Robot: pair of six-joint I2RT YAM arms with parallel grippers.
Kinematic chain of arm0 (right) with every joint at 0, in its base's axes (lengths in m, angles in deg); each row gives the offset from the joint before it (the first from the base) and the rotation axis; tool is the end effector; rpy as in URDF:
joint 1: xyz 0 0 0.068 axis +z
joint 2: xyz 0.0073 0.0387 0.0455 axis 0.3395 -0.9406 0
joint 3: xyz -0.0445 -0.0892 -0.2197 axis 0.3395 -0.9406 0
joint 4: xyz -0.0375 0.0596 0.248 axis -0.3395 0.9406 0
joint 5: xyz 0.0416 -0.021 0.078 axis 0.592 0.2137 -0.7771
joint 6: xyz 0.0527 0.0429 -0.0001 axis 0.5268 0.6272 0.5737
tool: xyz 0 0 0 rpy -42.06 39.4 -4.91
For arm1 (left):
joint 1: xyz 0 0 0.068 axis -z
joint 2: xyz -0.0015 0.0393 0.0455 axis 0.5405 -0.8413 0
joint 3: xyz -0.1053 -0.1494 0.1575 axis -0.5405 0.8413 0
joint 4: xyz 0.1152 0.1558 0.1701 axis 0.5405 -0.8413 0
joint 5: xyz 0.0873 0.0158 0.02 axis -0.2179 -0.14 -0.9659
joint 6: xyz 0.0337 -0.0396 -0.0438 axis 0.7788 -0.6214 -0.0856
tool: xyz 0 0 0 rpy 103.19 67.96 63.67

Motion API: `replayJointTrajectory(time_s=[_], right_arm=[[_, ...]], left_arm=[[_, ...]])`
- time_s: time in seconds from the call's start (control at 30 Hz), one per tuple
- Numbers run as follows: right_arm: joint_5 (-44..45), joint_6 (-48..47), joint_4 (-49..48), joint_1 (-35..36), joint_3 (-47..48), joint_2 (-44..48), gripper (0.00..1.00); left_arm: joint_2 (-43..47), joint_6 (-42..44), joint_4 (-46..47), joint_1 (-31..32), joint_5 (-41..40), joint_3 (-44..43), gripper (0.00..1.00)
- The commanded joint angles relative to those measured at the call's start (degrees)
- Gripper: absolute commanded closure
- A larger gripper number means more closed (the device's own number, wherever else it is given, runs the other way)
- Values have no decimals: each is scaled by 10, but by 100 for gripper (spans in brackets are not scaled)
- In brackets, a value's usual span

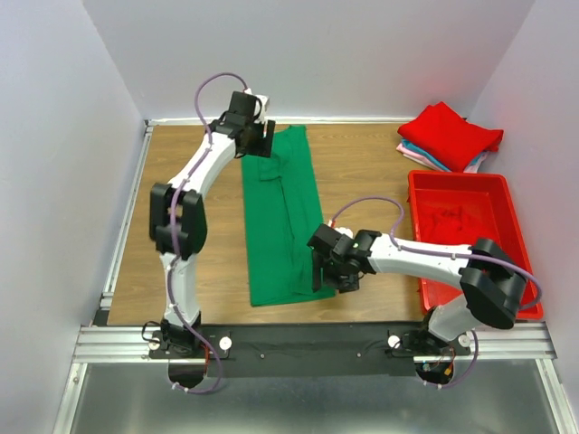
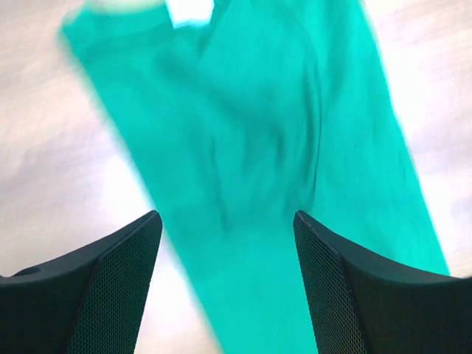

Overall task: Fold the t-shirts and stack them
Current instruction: Fold the tshirt

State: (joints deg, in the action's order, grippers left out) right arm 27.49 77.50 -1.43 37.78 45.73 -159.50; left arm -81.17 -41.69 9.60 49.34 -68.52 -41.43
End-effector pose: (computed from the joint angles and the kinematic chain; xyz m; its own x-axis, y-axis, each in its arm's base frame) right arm 0.1527 0.2353 0.1353 -0.9792 0.0141 -0.2022 -0.0293 0.9772 0.2101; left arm 0.4674 -0.1417 0.2289 -0.7081 0.1028 -0.6986 0.2390 0.9658 -0.1002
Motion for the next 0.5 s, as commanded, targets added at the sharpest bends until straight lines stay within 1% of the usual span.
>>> replayJointTrajectory(time_s=[0.0,0.07,0.1,0.17,0.2,0.27,0.37,0.43,0.47], right_arm=[[55,17,35,0,-30,18,22],[70,5,36,-3,-29,5,22],[74,2,35,-7,-27,0,22],[89,-2,33,-8,-21,-10,23],[93,-4,31,-8,-17,-15,24],[105,-10,21,-10,-13,-19,27],[111,-12,16,-11,-11,-28,29],[109,-14,8,-11,-16,-30,34],[105,-17,2,-12,-19,-29,39]], left_arm=[[150,-35,31,11,-57,180,20],[197,-55,38,15,-65,257,20],[239,-75,40,18,-73,325,20],[292,-95,44,25,-74,384,20],[307,-111,44,30,-76,434,20],[346,-129,40,46,-81,487,20],[378,-162,29,64,-74,521,20],[405,-173,15,70,-79,543,20],[413,-184,9,72,-81,550,20]])
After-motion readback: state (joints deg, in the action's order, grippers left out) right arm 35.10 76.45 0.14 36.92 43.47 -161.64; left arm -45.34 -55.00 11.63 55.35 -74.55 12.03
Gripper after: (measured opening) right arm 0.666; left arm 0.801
